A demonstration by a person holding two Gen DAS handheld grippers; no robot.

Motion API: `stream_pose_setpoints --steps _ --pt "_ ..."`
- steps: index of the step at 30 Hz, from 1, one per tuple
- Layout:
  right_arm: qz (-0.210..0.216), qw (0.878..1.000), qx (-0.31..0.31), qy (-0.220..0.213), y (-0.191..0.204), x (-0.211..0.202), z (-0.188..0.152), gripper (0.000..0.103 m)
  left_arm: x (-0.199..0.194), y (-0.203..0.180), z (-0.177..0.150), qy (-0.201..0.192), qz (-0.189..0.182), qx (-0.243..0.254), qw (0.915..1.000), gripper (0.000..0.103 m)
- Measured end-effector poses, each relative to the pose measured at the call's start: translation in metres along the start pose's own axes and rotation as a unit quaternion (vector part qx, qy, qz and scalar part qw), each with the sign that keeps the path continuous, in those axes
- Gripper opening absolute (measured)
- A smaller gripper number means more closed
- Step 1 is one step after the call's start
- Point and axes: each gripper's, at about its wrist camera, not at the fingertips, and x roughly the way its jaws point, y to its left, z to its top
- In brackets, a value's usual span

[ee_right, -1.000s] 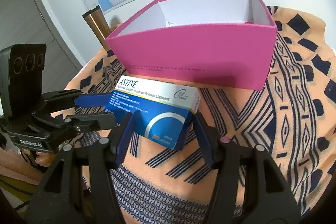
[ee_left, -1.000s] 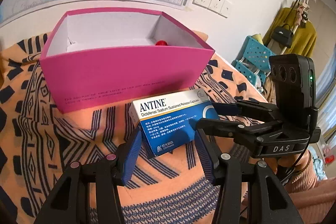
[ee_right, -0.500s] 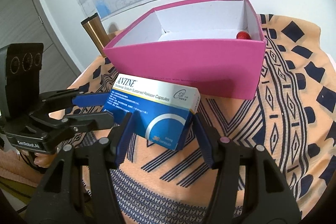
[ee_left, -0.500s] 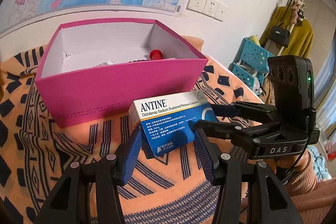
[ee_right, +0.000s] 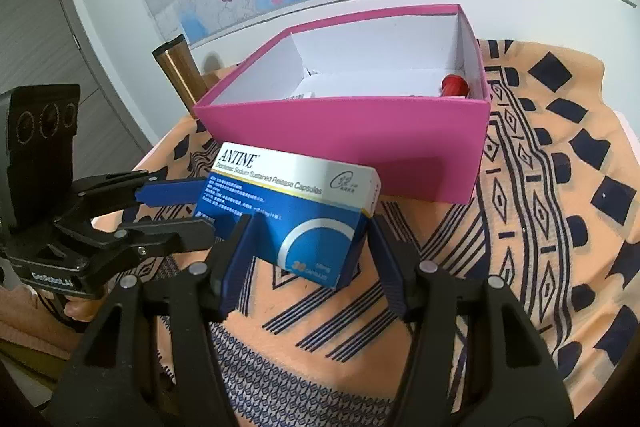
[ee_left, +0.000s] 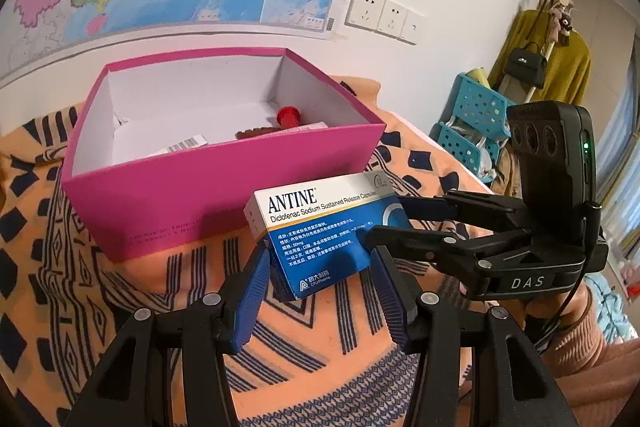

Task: Organize rigid objects
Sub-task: 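Lift the ANTINE box with the right gripper toward the magenta box, then lower the ANTINE box into the magenta box with the right gripper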

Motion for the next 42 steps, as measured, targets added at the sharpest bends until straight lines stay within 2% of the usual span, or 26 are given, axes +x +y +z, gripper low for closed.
stream_pose_setpoints --steps 42 --pt "-0.015 0.999 -0.022 -0.034 -0.008 -0.006 0.031 0.060 0.003 0.004 0.034 -0.032 0.000 0.010 0.9994 0.052"
